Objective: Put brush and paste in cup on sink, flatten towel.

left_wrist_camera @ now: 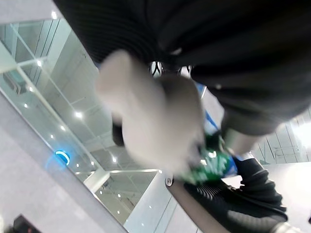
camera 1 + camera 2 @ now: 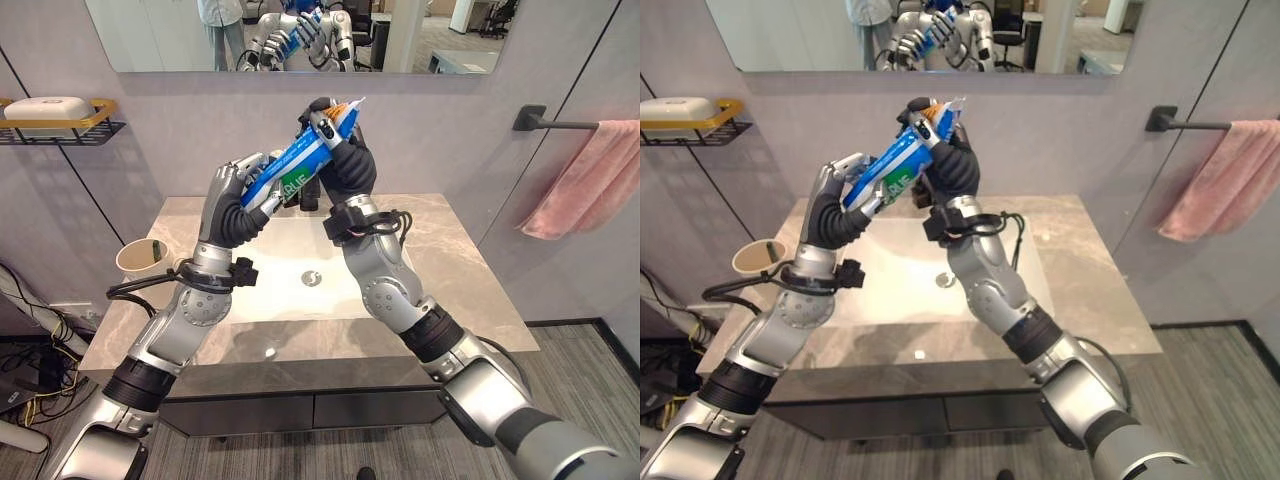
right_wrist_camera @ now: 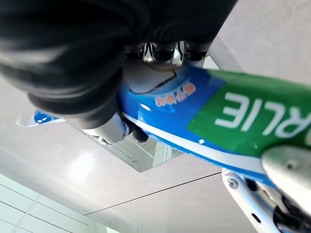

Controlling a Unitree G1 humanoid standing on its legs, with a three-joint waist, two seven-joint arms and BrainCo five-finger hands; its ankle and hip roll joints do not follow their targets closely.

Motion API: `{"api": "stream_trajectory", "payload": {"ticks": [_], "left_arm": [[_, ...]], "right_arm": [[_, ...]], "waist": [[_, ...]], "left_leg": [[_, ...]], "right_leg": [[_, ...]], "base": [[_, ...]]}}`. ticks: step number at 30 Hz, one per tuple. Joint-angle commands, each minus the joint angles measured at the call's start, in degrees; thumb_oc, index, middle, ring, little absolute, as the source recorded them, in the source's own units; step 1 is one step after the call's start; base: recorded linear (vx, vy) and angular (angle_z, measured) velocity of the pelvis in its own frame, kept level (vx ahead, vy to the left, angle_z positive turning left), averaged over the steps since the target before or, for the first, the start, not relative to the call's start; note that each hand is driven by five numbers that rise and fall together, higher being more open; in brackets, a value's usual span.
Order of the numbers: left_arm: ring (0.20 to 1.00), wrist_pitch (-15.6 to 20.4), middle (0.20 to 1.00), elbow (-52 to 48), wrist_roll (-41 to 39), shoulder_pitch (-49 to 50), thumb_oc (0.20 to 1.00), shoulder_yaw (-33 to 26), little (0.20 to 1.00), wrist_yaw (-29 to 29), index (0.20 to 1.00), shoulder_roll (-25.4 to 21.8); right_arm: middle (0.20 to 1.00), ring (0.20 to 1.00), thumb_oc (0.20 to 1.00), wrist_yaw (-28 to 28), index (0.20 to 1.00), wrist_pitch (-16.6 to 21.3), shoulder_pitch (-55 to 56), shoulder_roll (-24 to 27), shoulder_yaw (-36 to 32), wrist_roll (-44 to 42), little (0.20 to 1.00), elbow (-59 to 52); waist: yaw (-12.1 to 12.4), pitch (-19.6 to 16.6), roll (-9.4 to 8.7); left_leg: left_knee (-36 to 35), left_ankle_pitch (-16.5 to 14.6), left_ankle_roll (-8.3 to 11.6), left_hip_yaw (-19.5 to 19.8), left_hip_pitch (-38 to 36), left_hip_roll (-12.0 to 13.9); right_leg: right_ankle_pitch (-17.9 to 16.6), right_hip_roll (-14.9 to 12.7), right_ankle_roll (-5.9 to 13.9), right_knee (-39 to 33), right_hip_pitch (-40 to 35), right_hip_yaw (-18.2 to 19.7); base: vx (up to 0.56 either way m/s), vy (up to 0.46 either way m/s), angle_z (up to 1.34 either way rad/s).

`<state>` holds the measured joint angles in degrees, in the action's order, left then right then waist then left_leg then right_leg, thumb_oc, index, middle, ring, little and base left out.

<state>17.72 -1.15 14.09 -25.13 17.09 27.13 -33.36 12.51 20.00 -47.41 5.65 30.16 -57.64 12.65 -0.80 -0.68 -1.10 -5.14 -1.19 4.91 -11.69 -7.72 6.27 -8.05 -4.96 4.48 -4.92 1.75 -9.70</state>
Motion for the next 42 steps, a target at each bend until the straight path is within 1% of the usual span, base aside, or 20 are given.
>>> {"api": "stream_trajectory", "payload": {"ticks": [1,11,13,14,15,16,20,22,23,25,26,27,28,29,31,33,34,35,38,42], "left_arm": [[1.0,-0.1,1.0,-2.7,2.11,-2.31,1.0,-0.92,1.0,3.92,1.0,-2.45],[1.0,0.19,1.0,-7.41,3.83,3.84,1.0,-6.41,1.0,7.01,1.0,-3.07],[1.0,1.1,1.0,-10.59,4.08,9.45,1.0,-11.0,1.0,8.5,1.0,-4.43],[1.0,1.03,1.0,-10.9,4.06,9.79,1.0,-11.26,1.0,8.39,1.0,-4.44],[1.0,1.39,1.0,-11.41,4.11,13.96,1.0,-14.76,1.0,9.69,1.0,-5.36],[1.0,1.63,1.0,-11.81,3.75,15.18,1.0,-16.03,1.0,10.24,1.0,-5.45],[1.0,1.41,1.0,-8.38,1.86,21.69,1.0,-21.88,1.0,12.78,1.0,-5.02],[1.0,0.79,1.0,-1.46,-0.78,26.79,1.0,-25.66,1.0,14.49,1.0,-3.83],[1.0,-0.02,1.0,3.49,-2.07,27.79,1.0,-25.84,1.0,14.53,1.0,-3.26],[1.0,-1.53,1.0,9.4,-3.0,28.48,1.0,-25.26,1.0,14.44,1.0,-2.75],[1.0,-3.75,1.0,17.66,-4.69,28.85,1.0,-23.38,1.0,13.05,1.0,-1.38],[1.0,-3.61,1.0,17.94,-4.72,28.54,1.0,-23.19,1.0,13.12,1.0,-1.39],[1.0,-5.06,1.0,26.11,-6.27,27.96,1.0,-21.05,1.0,11.84,1.0,-0.49],[1.0,-5.97,1.0,30.35,-6.65,27.63,1.0,-19.38,1.0,10.65,1.0,-0.08],[1.0,-6.21,1.0,34.74,-7.31,27.16,1.0,-17.77,1.0,9.68,1.0,0.56],[1.0,-7.94,1.0,49.74,-9.11,25.65,1.0,-12.56,1.0,5.58,1.0,3.39],[1.0,-8.42,1.0,50.43,-9.07,25.69,1.0,-11.39,1.0,4.97,1.0,3.87],[1.0,-9.13,1.0,55.72,-7.95,25.54,1.0,-9.12,1.0,2.97,1.0,4.83],[1.0,-10.37,1.0,63.97,-9.06,25.76,1.0,-6.82,1.0,-0.54,1.0,7.94],[1.0,-11.87,1.0,71.69,-13.65,26.23,1.0,-7.89,1.0,-4.41,1.0,11.66]], "right_arm": [[0.2,0.2,0.2,1.61,0.2,5.33,-3.66,-2.41,-6.44,2.1,0.2,-0.55],[0.2,0.2,0.2,4.65,0.2,7.58,-3.54,-3.42,-9.49,4.11,0.2,-1.08],[0.2,0.2,0.2,5.52,0.2,8.13,-4.18,-2.1,-10.84,5.35,0.2,-1.52],[0.2,0.2,0.2,5.59,0.2,8.11,-4.13,-2.2,-10.74,5.41,0.2,-1.56],[0.2,0.2,0.2,6.33,0.2,8.7,-4.53,-1.44,-11.6,6.16,0.2,-1.81],[0.2,0.2,0.2,6.56,0.2,8.71,-4.74,-0.89,-12.07,6.53,0.2,-1.88],[0.2,0.2,0.2,7.49,0.2,9.28,-5.34,0.77,-13.33,7.08,0.2,-2.19],[0.2,0.2,0.2,8.12,0.2,9.42,-5.63,2.91,-14.23,7.99,0.2,-3.01],[0.2,0.2,0.2,8.23,0.2,9.34,-6.07,3.87,-14.11,8.42,0.2,-3.06],[0.2,0.2,0.2,8.14,0.2,9.07,-6.59,4.84,-13.85,8.72,0.2,-3.32],[0.2,0.2,0.2,7.86,0.2,8.41,-7.62,5.1,-12.97,9.0,0.2,-2.93],[0.2,0.2,0.2,7.86,0.2,8.42,-7.7,5.22,-13.02,8.98,0.2,-2.92],[0.2,0.2,0.2,7.45,0.2,7.91,-8.9,5.28,-11.97,8.99,0.2,-2.22],[0.2,0.2,0.2,7.19,0.2,7.57,-9.75,5.27,-11.23,8.99,0.2,-1.67],[0.2,0.2,0.2,6.8,0.2,7.35,-10.61,5.47,-10.76,8.98,0.2,-1.25],[0.2,0.2,0.2,6.11,0.2,7.11,-13.71,3.91,-8.96,9.38,0.2,1.16],[0.2,0.2,0.2,6.26,0.2,7.13,-14.13,3.53,-9.13,9.66,0.2,1.87],[0.2,0.2,0.2,6.04,0.2,6.89,-15.43,3.04,-8.84,9.68,0.2,3.81],[0.2,0.2,0.2,5.46,0.2,6.1,-18.23,2.21,-7.55,11.0,0.2,5.5],[0.2,0.2,0.2,5.24,0.2,5.55,-20.1,1.66,-6.84,11.77,0.2,7.24]], "waist": [[0.41,-0.68,-3.2],[2.01,-0.19,-2.89],[3.5,0.17,-2.94],[3.32,0.1,-2.93],[4.56,0.26,-3.04],[5.1,0.32,-3.1],[7.32,0.69,-3.41],[9.85,1.06,-3.97],[10.97,1.19,-4.31],[11.79,1.28,-4.61],[12.67,1.53,-4.93],[12.64,1.49,-4.96],[13.01,1.54,-5.25],[13.22,1.63,-5.39],[13.31,1.74,-5.43],[13.59,2.15,-5.47],[13.61,2.17,-5.48],[13.61,2.34,-5.52],[13.51,2.46,-5.81],[13.41,2.49,-6.29]], "left_leg": [[0.14,1.58,-0.93,1.96,2.34,-0.79],[0.14,1.69,-1.07,3.19,2.87,-1.2],[0.14,1.93,-1.03,4.06,3.49,-1.49],[0.14,1.95,-1.03,4.13,3.51,-1.5],[0.14,2.09,-1.02,4.81,4.0,-1.72],[0.14,2.11,-1.02,5.11,4.21,-1.83],[0.14,2.52,-0.95,6.58,5.15,-2.28],[0.14,3.11,-0.94,8.29,6.31,-2.84],[0.14,3.33,-0.96,9.2,6.94,-3.1],[0.14,3.53,-1.01,9.89,7.47,-3.41],[0.14,3.49,-1.01,10.45,7.76,-3.64],[0.14,3.79,-1.08,10.57,8.08,-3.73],[0.14,3.99,-1.12,11.1,8.55,-4.03],[0.14,4.12,-1.16,11.29,8.85,-4.19],[0.14,4.25,-1.22,11.59,9.11,-4.37],[0.14,4.53,-1.4,12.13,9.6,-4.64],[0.14,4.52,-1.51,12.34,9.76,-4.81],[0.14,4.55,-1.58,12.33,9.84,-4.88],[0.14,4.59,-1.76,12.3,10.15,-5.07],[0.14,4.68,-1.9,12.46,10.66,-5.28]], "right_leg": [[1.17,-5.68,4.64,-0.01,-7.01,-0.48],[1.37,-6.09,4.54,0.17,-7.51,-1.67],[1.49,-6.25,4.5,0.19,-7.72,-2.43],[1.5,-6.26,4.51,0.19,-7.74,-2.5],[1.54,-6.41,4.54,0.16,-7.9,-3.06],[1.57,-6.43,4.53,0.14,-7.93,-3.37],[1.59,-6.69,4.64,0.07,-8.25,-4.8],[1.41,-7.1,4.82,-0.02,-8.81,-6.79],[1.34,-7.23,4.95,-0.06,-8.92,-7.64],[1.26,-7.32,5.08,-0.08,-9.04,-8.45],[1.26,-7.46,5.24,-0.08,-9.37,-9.14],[1.06,-7.53,5.23,-0.08,-9.13,-9.25],[0.75,-7.68,5.32,-0.08,-9.13,-9.68],[0.68,-7.69,5.42,-0.08,-9.13,-9.99],[0.57,-7.76,5.49,-0.08,-9.14,-10.36],[0.3,-7.94,5.67,-0.06,-9.13,-11.0],[0.11,-8.03,5.73,-0.04,-9.06,-11.13],[-0.05,-8.11,5.8,-0.01,-9.03,-11.14],[-0.48,-8.24,5.94,0.1,-8.62,-11.08],[-0.88,-8.39,5.99,0.14,-8.24,-11.24]], "base": [[0.0,0.0,0.0],[0.0,0.001,0.03],[0.0,-0.001,0.22],[0.0,-0.004,0.19],[0.0,-0.003,0.27],[0.0,-0.002,0.3],[0.0,-0.001,0.29],[0.01,-0.007,0.37],[0.0,-0.01,0.36],[0.01,0.0,0.5],[0.01,0.01,0.3],[0.01,0.011,0.19],[0.0,0.014,0.22],[0.01,0.01,0.22],[0.0,0.024,0.11],[0.01,0.047,0.06],[0.01,0.043,0.07],[0.0,0.04,0.07],[0.01,0.042,0.1],[0.01,0.019,0.02]]}}
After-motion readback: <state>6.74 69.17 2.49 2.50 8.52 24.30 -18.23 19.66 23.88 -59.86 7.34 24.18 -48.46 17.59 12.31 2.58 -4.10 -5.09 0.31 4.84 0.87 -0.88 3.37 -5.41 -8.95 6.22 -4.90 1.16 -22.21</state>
